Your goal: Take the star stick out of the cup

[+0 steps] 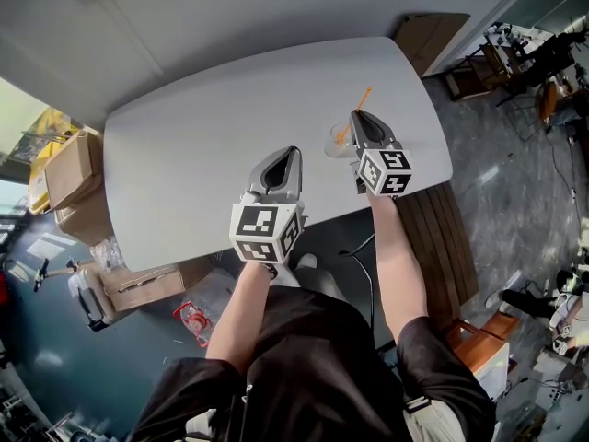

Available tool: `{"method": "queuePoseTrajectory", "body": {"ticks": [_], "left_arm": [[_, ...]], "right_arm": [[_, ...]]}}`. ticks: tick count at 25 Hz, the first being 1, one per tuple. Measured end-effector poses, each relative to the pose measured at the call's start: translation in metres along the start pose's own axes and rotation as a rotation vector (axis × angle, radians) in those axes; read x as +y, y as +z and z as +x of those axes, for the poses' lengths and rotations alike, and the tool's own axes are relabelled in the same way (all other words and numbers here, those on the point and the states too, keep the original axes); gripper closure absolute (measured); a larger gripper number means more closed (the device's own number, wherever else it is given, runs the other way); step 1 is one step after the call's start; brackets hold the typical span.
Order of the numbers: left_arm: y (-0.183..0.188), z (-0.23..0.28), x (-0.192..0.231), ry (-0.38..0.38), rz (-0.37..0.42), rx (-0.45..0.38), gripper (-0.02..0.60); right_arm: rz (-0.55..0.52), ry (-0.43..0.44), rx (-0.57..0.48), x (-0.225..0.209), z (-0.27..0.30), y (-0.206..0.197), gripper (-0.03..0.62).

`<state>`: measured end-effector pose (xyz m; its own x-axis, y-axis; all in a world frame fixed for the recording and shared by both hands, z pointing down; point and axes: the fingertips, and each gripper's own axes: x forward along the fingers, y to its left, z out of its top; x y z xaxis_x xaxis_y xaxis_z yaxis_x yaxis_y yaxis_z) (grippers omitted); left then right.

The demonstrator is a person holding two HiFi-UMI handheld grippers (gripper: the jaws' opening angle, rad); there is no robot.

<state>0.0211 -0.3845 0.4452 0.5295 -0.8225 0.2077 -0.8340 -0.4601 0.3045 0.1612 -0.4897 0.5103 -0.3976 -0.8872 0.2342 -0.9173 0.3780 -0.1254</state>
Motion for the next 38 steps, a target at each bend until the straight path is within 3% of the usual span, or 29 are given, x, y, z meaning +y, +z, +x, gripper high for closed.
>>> {"method": "queuePoseTrajectory", "body": {"ticks": [15, 25, 38], "left_arm": [[0.022, -0.001, -0.020, -0.056, 0.023, -0.054, 0.578], [0.021, -0.004, -0.034, -0.094, 0.033, -0.056, 0.578], [0.018, -0.001, -0.052, -0.127, 0.067, -0.045, 0.578]], "right_arm": [[-0.035, 0.036, -0.188, 0.027, -0.055, 0.093, 0.571], [-0.098, 0.009, -0.224, 0.044, -0.104, 0.104, 0.571], [0.016, -0.068, -0.289, 0.043, -0.205, 0.103, 0.571]]}}
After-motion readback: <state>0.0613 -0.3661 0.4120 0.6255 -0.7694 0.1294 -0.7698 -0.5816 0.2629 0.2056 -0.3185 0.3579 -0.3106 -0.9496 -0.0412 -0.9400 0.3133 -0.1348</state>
